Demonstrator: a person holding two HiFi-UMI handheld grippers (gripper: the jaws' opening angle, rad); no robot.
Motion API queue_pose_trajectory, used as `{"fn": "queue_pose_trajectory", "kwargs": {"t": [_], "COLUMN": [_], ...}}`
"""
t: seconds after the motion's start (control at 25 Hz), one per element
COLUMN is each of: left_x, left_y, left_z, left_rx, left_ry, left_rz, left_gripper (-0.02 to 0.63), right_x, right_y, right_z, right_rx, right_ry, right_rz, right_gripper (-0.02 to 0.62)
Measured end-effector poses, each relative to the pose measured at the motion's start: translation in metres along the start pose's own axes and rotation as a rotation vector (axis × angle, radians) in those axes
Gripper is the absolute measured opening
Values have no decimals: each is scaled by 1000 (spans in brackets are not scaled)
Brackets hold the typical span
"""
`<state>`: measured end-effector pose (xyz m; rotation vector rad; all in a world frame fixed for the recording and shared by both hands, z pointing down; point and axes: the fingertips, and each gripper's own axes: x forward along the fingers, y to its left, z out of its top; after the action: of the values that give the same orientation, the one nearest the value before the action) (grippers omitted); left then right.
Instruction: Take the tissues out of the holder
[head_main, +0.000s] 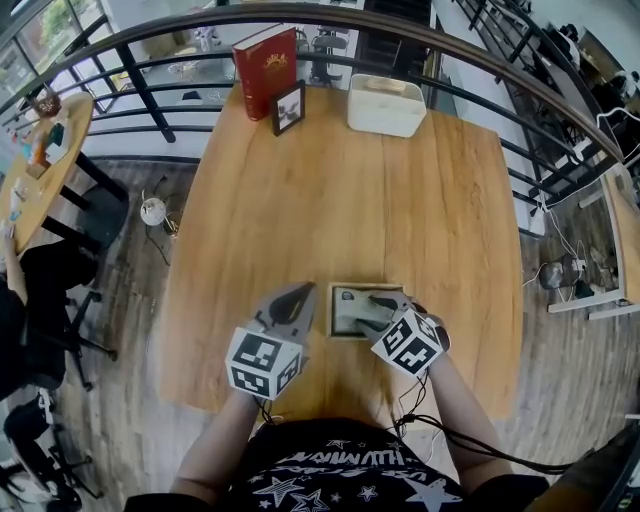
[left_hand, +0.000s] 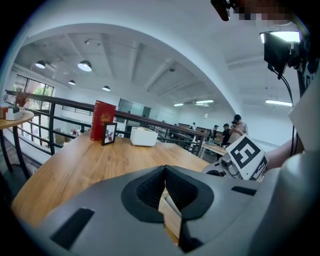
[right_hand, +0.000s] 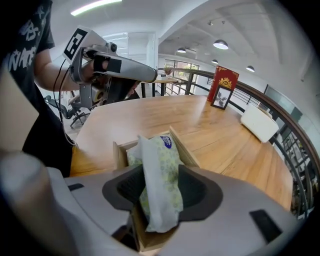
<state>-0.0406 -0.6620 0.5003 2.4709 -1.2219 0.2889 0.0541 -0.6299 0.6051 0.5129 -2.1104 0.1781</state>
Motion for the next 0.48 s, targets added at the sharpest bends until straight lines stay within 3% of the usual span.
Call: {"fn": "queue_pose_trajectory", "kwargs": {"t": [0.48], "left_x": [1], "left_y": [-15], "left_z": [0], "left_rx": [6], "left_ry": [-8], "left_rz": [14], "left_gripper": [14], "right_x": [-11], "right_y": [3], "right_z": [-12], "right_rx": [-47], "right_ry": [12], "right_rz": [15], "right_gripper": [81]}}
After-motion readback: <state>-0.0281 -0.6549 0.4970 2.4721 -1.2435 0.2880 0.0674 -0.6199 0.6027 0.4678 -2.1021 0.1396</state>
